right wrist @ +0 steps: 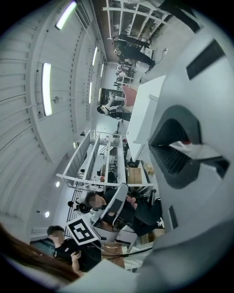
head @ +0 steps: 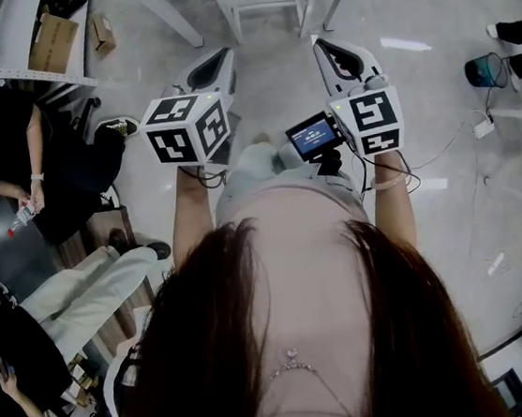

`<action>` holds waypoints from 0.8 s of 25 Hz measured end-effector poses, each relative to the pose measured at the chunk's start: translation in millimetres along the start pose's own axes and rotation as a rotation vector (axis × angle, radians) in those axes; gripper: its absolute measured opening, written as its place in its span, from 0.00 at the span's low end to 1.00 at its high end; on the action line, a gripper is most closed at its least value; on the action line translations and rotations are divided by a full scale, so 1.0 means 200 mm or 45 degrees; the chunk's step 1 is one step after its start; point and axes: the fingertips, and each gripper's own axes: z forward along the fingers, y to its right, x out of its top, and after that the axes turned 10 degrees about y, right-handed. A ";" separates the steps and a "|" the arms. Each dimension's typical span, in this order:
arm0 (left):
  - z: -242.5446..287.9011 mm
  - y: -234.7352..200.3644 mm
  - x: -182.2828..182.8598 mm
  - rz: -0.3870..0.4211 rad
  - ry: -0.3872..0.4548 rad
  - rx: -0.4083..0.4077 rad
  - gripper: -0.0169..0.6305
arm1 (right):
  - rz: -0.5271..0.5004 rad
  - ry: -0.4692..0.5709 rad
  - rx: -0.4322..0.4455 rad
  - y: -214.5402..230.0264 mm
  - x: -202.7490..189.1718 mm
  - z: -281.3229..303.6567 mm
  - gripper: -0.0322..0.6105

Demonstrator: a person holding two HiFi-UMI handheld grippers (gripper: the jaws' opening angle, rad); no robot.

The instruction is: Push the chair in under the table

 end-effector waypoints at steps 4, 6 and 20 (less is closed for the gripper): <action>0.06 0.07 0.00 0.006 0.004 0.005 0.04 | 0.005 0.005 0.012 0.06 -0.03 -0.04 0.09; 0.09 0.10 0.00 0.007 0.009 0.008 0.04 | 0.010 0.010 0.017 0.09 -0.04 -0.05 0.08; 0.28 0.20 0.08 -0.055 0.081 0.067 0.04 | 0.039 0.045 0.073 0.33 -0.07 0.00 0.08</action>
